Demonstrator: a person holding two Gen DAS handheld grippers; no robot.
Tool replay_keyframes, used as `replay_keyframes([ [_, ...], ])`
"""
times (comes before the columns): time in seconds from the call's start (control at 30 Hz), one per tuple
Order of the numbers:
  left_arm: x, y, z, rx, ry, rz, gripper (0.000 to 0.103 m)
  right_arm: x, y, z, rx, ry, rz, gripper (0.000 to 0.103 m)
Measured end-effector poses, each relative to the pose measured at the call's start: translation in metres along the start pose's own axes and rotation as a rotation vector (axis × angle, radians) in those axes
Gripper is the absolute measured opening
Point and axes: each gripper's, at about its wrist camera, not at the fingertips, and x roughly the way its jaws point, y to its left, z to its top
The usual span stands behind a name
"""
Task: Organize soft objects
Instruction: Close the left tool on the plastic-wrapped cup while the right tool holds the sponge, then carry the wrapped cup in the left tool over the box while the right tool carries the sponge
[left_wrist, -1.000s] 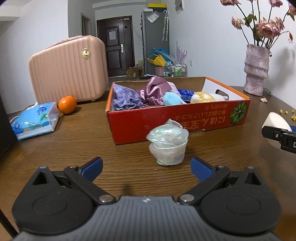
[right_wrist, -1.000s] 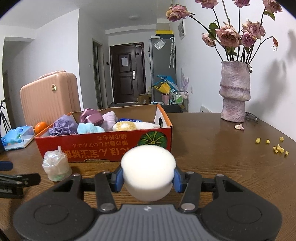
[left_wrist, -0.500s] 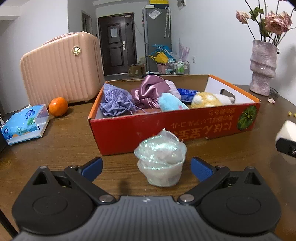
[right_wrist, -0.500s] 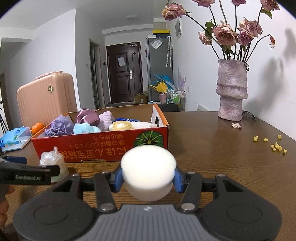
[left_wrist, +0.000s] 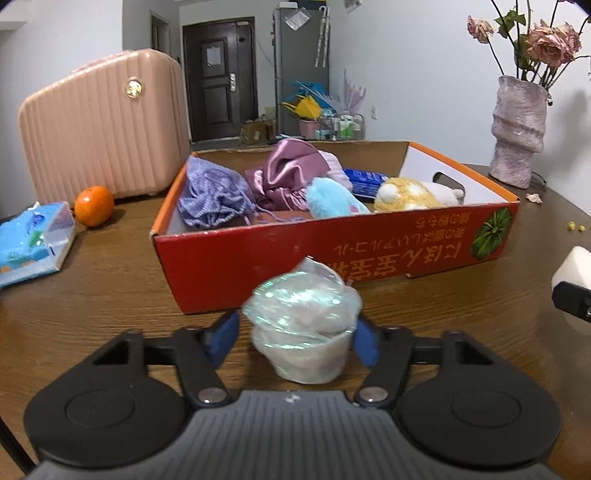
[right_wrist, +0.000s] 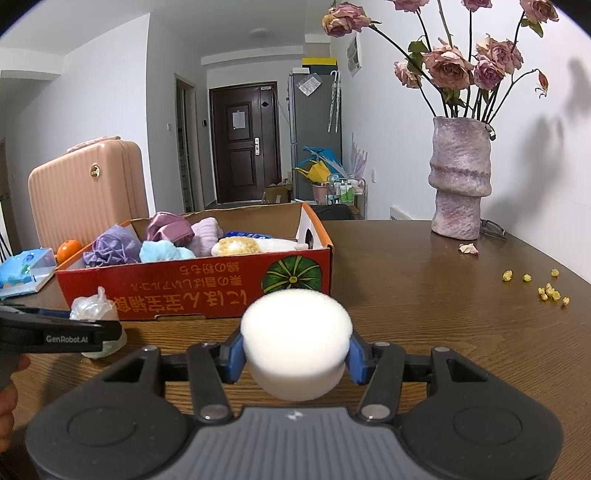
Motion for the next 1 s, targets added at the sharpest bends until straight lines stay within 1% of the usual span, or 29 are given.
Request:
replay_keyframes([
  [0.03, 0.000, 0.000, 0.000, 0.001, 0.001, -0.003, 0.051, 0.000, -0.001, 0.000, 0.001, -0.001, 0.000, 0.052],
  [0.1, -0.003, -0.001, -0.001, 0.003, -0.011, -0.001, 0.048, 0.000, -0.002, 0.000, 0.004, -0.004, 0.000, 0.052],
  [0.2, -0.008, -0.003, -0.001, 0.007, -0.034, -0.002, 0.045, -0.001, -0.002, 0.000, 0.005, -0.008, 0.000, 0.053],
  [0.53, -0.026, -0.006, 0.000, 0.003, -0.097, -0.003, 0.045, -0.001, 0.001, 0.000, -0.012, -0.030, 0.000, 0.053],
  [0.67, -0.033, -0.005, 0.001, -0.021, -0.096, -0.029, 0.045, -0.004, 0.003, 0.001, -0.023, -0.047, 0.007, 0.053],
  [1.0, -0.056, -0.006, 0.010, -0.060, -0.161, -0.053, 0.045, -0.007, 0.009, 0.008, -0.002, -0.095, 0.028, 0.053],
])
